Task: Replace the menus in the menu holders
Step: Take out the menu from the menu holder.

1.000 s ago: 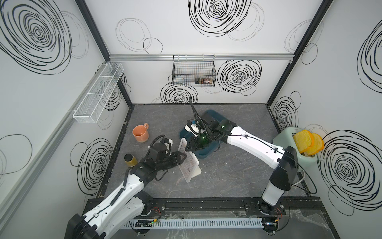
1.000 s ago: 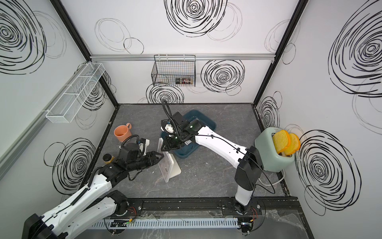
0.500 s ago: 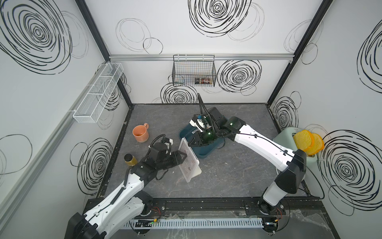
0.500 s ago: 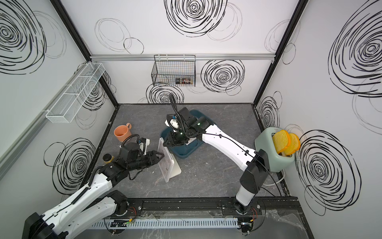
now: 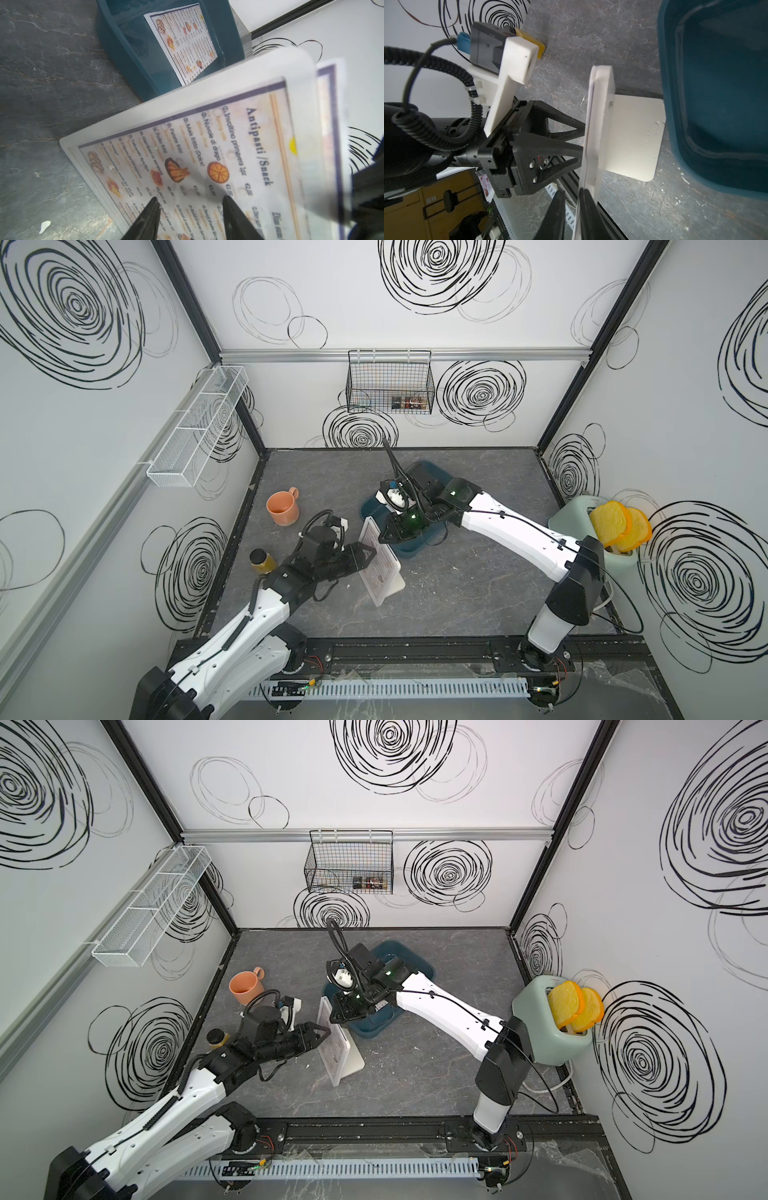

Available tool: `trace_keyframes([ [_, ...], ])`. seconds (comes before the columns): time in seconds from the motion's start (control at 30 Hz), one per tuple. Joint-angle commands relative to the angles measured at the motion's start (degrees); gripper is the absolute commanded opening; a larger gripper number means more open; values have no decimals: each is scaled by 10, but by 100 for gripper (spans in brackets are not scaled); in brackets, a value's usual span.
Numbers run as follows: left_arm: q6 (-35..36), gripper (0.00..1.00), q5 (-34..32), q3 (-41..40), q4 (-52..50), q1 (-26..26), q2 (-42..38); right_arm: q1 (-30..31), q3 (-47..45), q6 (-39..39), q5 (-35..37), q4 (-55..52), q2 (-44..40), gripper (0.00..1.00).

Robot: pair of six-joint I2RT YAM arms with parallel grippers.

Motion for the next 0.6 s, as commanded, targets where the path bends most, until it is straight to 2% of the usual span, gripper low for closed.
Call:
trace_keyframes([
  [0.0,2,53,3,17,28,-3,2,2,18,-4,2,-16,5,9],
  [0.13,2,53,2,18,27,-4,2,2,20,-2,1,-17,6,0],
  [0.57,4,54,-3,19,20,-5,-3,1,85,-14,20,-63,1,0],
])
